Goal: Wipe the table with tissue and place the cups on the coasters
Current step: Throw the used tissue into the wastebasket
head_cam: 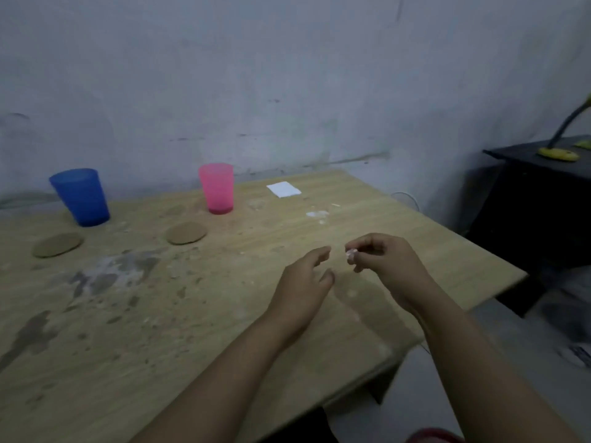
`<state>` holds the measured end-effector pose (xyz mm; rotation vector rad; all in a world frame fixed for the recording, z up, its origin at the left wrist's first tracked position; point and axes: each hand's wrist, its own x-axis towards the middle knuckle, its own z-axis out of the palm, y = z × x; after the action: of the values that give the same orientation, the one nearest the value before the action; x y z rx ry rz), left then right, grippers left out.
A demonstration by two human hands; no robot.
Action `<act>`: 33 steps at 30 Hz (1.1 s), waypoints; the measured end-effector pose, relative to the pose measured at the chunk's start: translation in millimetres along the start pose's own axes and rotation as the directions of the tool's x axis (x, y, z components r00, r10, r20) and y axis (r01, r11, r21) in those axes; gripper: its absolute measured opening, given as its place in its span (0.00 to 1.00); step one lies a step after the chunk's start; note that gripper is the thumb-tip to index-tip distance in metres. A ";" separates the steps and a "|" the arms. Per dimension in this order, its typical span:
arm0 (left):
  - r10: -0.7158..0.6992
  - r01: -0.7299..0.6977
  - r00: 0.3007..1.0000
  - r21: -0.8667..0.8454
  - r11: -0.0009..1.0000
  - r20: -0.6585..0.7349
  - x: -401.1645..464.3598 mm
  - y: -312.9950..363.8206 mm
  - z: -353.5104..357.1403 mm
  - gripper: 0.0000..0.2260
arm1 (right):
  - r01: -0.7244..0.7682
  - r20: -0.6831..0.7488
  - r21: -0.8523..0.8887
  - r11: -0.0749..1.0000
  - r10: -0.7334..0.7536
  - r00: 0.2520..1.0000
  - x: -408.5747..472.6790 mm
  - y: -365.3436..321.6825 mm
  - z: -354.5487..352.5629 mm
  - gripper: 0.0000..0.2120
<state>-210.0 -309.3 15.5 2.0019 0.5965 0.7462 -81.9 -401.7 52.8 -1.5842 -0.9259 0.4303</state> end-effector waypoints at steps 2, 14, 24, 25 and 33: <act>0.018 -0.015 0.999 -0.089 0.996 0.037 -9.2 25.5 33.1 0.19 | -0.024 -0.099 0.140 0.990 0.038 0.994 -26.7 4.8 -38.3 0.08; 0.162 -0.086 0.860 -0.175 0.981 0.484 -75.6 70.9 232.1 0.19 | -0.101 -0.380 0.529 0.843 0.341 0.860 -182.2 123.8 -190.9 0.07; -0.195 0.039 0.641 0.222 0.974 0.742 -102.3 -48.8 341.9 0.18 | -0.706 -0.452 0.260 0.659 0.729 0.514 -239.2 283.1 -187.2 0.09; -0.235 0.049 0.621 0.262 0.964 0.748 -104.7 -60.6 348.2 0.18 | -0.751 -0.446 0.187 0.633 0.736 0.509 -241.4 297.7 -184.2 0.08; -0.375 0.045 0.497 0.409 0.912 0.782 -110.6 -100.2 361.2 0.19 | -0.830 -0.338 -0.254 0.496 0.759 0.557 -245.4 347.6 -177.3 0.17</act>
<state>-46.6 -540.8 -253.6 2.2256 0.3526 -0.5913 6.7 -700.9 -286.5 -2.3639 -0.0277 0.7620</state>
